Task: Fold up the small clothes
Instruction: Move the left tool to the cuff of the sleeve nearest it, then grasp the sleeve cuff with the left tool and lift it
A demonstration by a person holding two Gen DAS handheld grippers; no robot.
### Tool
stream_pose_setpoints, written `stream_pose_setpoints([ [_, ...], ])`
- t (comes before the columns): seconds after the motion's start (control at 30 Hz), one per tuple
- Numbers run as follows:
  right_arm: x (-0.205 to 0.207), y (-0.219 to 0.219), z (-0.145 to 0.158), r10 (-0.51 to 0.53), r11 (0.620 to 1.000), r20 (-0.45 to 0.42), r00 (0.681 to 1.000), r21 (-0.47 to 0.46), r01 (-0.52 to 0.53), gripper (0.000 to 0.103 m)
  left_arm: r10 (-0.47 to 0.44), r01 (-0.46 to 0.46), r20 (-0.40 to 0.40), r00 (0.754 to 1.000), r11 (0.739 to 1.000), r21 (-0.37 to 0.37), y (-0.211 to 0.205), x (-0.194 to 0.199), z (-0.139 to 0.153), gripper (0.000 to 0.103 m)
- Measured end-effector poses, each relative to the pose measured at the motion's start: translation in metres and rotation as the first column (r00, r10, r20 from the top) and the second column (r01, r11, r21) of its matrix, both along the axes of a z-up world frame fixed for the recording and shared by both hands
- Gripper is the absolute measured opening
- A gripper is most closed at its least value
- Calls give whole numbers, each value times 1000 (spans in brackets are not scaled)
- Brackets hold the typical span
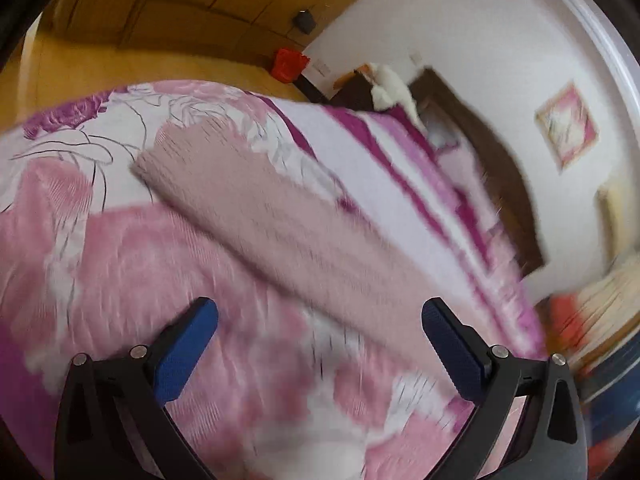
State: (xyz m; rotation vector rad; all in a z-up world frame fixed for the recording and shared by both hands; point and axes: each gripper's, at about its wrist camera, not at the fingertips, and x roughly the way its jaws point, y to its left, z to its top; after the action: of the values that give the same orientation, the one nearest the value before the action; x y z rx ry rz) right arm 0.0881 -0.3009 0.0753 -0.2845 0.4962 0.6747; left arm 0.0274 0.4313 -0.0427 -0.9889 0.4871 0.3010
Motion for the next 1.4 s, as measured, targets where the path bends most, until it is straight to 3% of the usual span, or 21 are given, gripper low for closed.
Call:
stream_pose_setpoints([
  [0.13,0,-3,-1,25,999,-22,999,30,-24,103,73,-68,56,996,994,-89,38,1,-2,84],
  [0.27,-3,0,-4,36,999,6,999,-12,-36,103,155,-153,57,986,987,-48,61,8,-3,84],
  [0.43,3,-2,-7,17,1000,-14,1000,1,-17,103,200,-202,101,975,979,7,69,14,-4,83],
  [0.57,7,-5,-14,3,1000,-38,999,1,-3,103,207,-211,112,972,977,26,60,9,-7,76],
  [0.67,12,-3,-20,-7,1000,-73,997,1,8,103,169,-174,94,981,984,50,48,10,-10,75],
  [0.9,4,5,-17,8,1000,-94,996,11,-7,103,143,-136,-53,988,983,120,42,27,-8,72],
  [1.0,0,2,-5,4,1000,-70,998,-5,-4,103,162,-151,-84,983,981,121,43,28,-11,63],
  [1.17,2,-37,21,-36,996,-26,999,77,38,103,195,-171,-156,968,973,156,37,35,-9,52],
  [1.2,5,-45,22,-54,995,-27,998,82,56,103,216,-187,-176,961,968,168,35,34,-8,38],
  [1.23,8,-55,22,-73,993,-30,997,86,75,103,250,-216,-199,948,960,175,35,33,-8,18],
  [1.3,14,-70,20,-103,991,-40,994,85,107,103,289,-263,-199,936,953,147,40,28,-10,0],
  [1.4,23,-94,14,-155,985,-53,987,72,159,103,266,-253,-161,950,963,99,44,19,-16,0],
])
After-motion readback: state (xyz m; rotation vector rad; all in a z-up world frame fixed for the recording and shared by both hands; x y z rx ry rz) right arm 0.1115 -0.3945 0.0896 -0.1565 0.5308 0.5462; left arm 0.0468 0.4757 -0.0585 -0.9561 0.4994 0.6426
